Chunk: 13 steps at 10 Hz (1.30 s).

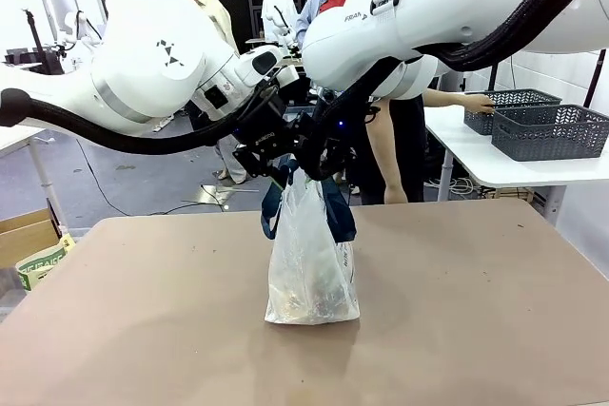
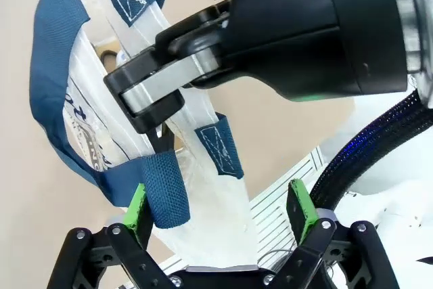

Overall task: Transfer purchased items from the store into the shopping bag.
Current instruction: Move the Reusable shopping bag to the right side of the table.

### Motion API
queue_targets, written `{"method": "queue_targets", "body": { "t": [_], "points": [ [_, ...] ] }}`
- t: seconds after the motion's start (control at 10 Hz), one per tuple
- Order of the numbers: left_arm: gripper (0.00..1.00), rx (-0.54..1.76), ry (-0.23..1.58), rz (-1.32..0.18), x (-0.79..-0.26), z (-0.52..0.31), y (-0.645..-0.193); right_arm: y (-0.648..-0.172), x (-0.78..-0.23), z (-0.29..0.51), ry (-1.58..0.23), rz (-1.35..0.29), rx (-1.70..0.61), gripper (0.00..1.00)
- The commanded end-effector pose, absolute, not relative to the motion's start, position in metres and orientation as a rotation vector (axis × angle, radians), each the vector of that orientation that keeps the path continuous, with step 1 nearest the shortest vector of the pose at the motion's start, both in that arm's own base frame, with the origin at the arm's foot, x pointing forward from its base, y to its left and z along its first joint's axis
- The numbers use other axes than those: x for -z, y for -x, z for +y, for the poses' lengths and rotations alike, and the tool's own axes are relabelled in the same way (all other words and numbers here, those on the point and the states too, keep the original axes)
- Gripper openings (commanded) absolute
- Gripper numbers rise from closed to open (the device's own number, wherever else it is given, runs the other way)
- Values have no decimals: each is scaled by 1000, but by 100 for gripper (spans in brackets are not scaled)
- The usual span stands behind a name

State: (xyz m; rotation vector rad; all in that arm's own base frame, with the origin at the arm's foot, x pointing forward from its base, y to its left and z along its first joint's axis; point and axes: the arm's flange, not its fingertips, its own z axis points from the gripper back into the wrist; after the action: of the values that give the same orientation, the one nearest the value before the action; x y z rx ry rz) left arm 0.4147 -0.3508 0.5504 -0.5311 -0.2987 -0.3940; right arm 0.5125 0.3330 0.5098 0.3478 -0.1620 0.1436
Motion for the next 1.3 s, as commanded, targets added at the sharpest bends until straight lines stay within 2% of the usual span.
{"method": "queue_targets", "body": {
  "t": [0.0, 0.5, 0.8, 0.9, 1.0, 1.1, 1.2],
  "points": [
    [100, 411, 542, -298, -543, -349, -412, -516, -510, 338, -371, -178, -129, 0],
    [100, 366, 484, -240, -522, -356, -421, -517, -509, 339, -379, -177, -128, 0],
    [100, 333, 459, -267, -514, -361, -427, -517, -509, 339, -380, -173, -128, 0],
    [95, 326, 448, -273, -513, -363, -429, -517, -508, 339, -381, -171, -127, 0],
    [86, 323, 449, -272, -513, -364, -429, -517, -507, 339, -382, -170, -126, 0],
    [73, 313, 447, -280, -512, -365, -430, -517, -507, 339, -383, -170, -124, 0],
    [53, 304, 447, -287, -513, -365, -431, -517, -507, 339, -384, -170, -124, 0]
  ]
}}
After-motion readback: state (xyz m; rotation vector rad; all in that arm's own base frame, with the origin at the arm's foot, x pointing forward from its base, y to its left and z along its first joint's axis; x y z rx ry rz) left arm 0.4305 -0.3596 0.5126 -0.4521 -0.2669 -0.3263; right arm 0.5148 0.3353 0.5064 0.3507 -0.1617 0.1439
